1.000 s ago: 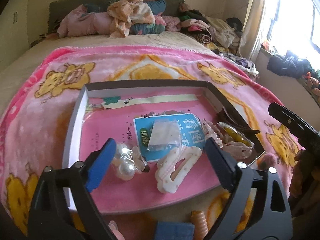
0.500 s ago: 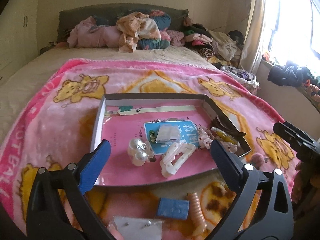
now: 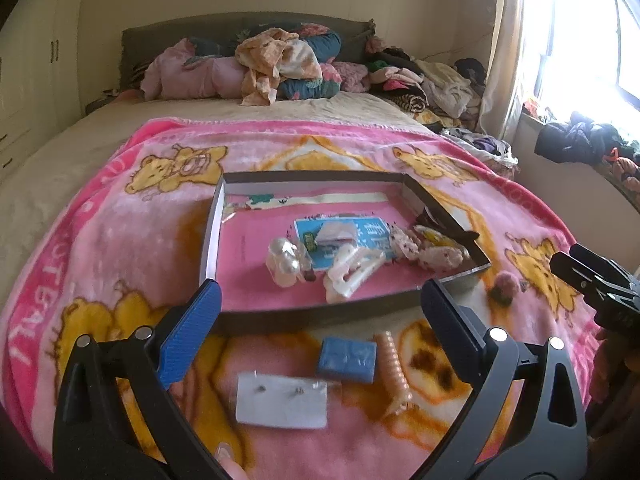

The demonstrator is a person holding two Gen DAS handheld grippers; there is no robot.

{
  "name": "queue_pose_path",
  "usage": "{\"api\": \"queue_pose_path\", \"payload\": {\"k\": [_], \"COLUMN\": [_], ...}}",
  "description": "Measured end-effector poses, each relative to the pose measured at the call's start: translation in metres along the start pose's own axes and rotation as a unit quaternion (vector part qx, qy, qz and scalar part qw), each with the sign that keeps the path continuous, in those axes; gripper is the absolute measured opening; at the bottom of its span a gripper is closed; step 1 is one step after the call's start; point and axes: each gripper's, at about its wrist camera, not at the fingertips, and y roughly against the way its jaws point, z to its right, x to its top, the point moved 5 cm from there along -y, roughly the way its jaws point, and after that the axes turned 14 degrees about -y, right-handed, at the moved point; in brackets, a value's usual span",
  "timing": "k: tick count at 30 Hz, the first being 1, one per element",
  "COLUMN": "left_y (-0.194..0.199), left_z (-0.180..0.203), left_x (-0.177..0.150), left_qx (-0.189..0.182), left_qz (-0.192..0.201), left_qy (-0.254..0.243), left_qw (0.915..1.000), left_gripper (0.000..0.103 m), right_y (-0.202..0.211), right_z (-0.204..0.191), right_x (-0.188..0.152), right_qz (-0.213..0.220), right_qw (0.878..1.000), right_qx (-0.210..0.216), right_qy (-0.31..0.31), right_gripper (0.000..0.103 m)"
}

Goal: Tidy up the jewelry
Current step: 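Withdraw both open tools from the box toward the earring card and spring hair tie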

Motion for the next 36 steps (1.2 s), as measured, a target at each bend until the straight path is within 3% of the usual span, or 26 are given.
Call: {"api": "queue_pose_path", "payload": {"k": [21, 36], "left_y": [0.029, 0.036], "left_z": [0.053, 0.068], "left_x": [-0.031, -0.051], "left_qx": [-0.028, -0.024], "left_qz": [-0.003, -0.013], "left_qy": [-0.045, -0.062], "left_qw": [0.9986, 0.9977], "left_gripper": [0.091, 0.091], "right_y": [0.060, 0.069], "right_z": [0.040, 0.044], "right_x": [-0.030, -0.054], "right_qz": [0.011, -0.001], "right_qw": [0.999, 0.999], "right_qx": [-0.037, -0.035], "right_qy": [-0.002, -0.001], "right_gripper": [0.093, 0.093]}}
